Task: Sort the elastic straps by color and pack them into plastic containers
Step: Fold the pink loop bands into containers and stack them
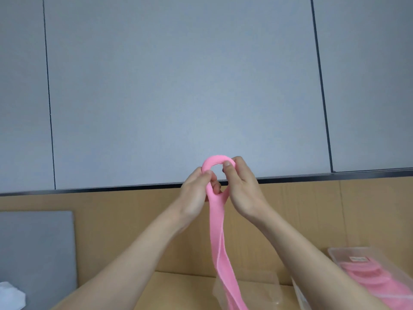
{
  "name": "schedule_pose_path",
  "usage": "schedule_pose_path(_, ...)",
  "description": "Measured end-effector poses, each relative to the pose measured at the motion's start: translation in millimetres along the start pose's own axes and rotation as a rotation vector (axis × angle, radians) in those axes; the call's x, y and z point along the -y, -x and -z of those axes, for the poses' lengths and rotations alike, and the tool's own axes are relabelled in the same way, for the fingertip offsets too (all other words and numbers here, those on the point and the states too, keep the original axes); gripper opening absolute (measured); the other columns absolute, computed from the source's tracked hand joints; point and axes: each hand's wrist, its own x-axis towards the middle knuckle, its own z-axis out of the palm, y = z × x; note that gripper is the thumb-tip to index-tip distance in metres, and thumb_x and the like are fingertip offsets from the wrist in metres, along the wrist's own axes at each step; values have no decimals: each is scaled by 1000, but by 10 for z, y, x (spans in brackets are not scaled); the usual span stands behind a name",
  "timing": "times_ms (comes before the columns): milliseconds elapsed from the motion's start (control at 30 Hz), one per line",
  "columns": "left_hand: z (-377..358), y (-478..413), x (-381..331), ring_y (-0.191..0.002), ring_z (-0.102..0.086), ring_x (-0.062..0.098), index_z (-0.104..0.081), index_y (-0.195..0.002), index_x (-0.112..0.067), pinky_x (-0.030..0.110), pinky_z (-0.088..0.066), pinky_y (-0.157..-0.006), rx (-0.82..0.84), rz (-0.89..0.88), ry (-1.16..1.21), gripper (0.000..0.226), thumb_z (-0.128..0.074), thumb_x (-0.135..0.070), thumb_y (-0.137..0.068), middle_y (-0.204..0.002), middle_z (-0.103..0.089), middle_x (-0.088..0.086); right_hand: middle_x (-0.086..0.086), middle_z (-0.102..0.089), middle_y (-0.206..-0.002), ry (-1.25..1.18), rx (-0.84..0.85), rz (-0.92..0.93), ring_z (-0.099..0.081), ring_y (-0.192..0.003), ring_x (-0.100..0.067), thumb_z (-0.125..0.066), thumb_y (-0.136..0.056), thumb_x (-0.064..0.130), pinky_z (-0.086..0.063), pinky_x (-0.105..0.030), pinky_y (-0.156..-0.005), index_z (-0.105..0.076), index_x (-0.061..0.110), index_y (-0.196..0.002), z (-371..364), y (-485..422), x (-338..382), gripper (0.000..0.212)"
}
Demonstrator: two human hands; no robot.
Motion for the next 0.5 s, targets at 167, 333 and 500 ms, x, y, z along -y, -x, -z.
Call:
schedule_pose_path(167, -103, -16, -90, -74, -56, 26, -51, -86, -10, 42, -46, -81, 6, -12, 51, 29, -36, -21, -108, -75, -56, 6, 1, -48, -77, -87, -61, -24, -43, -61, -8, -44, -106, 33, -39, -17, -54, -54, 2, -97, 94, -90, 131, 34)
schedule_pose_path(333, -203, -36, -163, -86, -68, 28, -60, -117, 1, 40, -54, -78, 74, 73, 243, 37, -40, -29, -109, -98, -67, 12, 5, -52, -77, -119, -113, -26, -52, -54, 2, -43, -107, 27, -47, -20, -56, -53, 14, -88, 155, -137, 307, 25)
schedule_pose_path(500, -170, 25, -53, -93, -68, 25, -65, -115, -6, 38, -50, -85, 218, 155, 372, 36, -51, -35, -99, -99, -73, 12, 3, -51, -81, -18, -129, -8, -49, -70, -10, -41, -107, 32, -40, -23, -59, -55, 12, -94, 288, -196, 396, 28)
